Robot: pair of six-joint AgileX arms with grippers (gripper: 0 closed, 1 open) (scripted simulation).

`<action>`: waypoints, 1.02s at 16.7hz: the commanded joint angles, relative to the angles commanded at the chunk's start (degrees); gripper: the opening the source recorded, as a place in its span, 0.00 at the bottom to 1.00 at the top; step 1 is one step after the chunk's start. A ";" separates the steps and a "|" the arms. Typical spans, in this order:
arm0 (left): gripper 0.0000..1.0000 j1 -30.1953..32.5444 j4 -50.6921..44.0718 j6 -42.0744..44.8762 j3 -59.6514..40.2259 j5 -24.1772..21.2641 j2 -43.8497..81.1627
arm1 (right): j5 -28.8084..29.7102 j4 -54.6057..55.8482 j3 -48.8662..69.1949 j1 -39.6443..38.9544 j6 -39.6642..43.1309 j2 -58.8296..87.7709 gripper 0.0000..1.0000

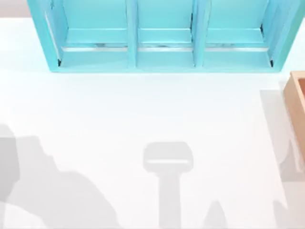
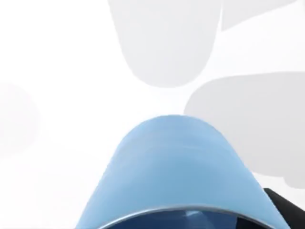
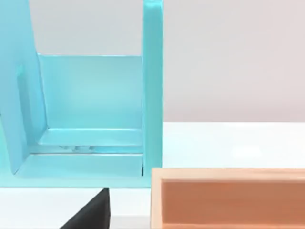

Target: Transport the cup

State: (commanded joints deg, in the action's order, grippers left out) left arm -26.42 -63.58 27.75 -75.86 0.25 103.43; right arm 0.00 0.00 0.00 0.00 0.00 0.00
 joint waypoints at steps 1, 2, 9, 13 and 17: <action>0.00 -1.49 -0.29 1.50 -0.42 -0.10 -0.49 | 0.00 0.00 0.00 0.00 0.00 0.00 1.00; 0.00 -2.43 -0.45 2.46 -0.66 -0.19 -0.86 | 0.00 0.00 0.00 0.00 0.00 0.00 1.00; 0.00 -2.64 0.59 2.93 0.38 -0.07 -0.25 | 0.00 0.00 0.00 0.00 0.00 0.00 1.00; 0.00 -3.39 8.43 3.57 4.32 -0.11 2.10 | 0.00 0.00 0.00 0.00 0.00 0.00 1.00; 0.00 -4.13 13.38 4.25 7.64 -0.24 4.51 | 0.00 0.00 0.00 0.00 0.00 0.00 1.00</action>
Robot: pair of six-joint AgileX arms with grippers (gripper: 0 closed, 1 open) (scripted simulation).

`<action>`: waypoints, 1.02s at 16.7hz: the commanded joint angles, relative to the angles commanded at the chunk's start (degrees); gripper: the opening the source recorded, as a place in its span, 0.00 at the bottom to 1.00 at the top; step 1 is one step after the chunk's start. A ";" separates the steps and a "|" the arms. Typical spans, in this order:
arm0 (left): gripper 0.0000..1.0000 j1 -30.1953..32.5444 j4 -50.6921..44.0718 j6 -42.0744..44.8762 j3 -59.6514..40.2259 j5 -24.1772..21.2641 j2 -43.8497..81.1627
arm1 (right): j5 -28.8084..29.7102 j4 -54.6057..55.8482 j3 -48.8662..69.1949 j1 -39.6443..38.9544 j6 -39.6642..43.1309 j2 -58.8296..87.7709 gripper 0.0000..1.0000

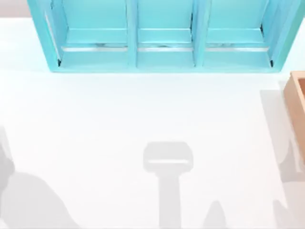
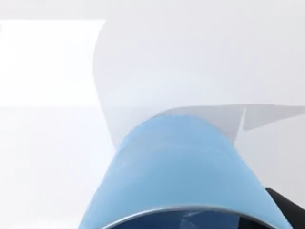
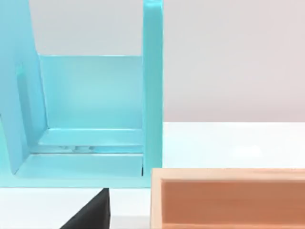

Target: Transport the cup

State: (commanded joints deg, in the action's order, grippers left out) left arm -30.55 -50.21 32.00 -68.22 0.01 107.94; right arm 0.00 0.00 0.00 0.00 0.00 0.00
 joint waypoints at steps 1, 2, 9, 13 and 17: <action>0.00 0.00 0.00 0.00 0.00 0.00 0.00 | 0.00 0.00 0.00 0.00 0.00 0.00 1.00; 0.00 0.00 0.00 0.00 0.00 0.00 0.00 | 0.00 0.00 0.00 0.00 0.00 0.00 1.00; 0.45 0.00 0.00 0.00 0.00 0.00 0.00 | 0.00 0.00 0.00 0.00 0.00 0.00 1.00; 0.75 0.00 0.00 0.00 0.00 0.00 0.00 | 0.00 0.00 0.00 0.00 0.00 0.00 1.00; 1.00 0.00 0.00 0.00 0.00 0.00 0.00 | 0.00 0.00 0.00 0.00 0.00 0.00 1.00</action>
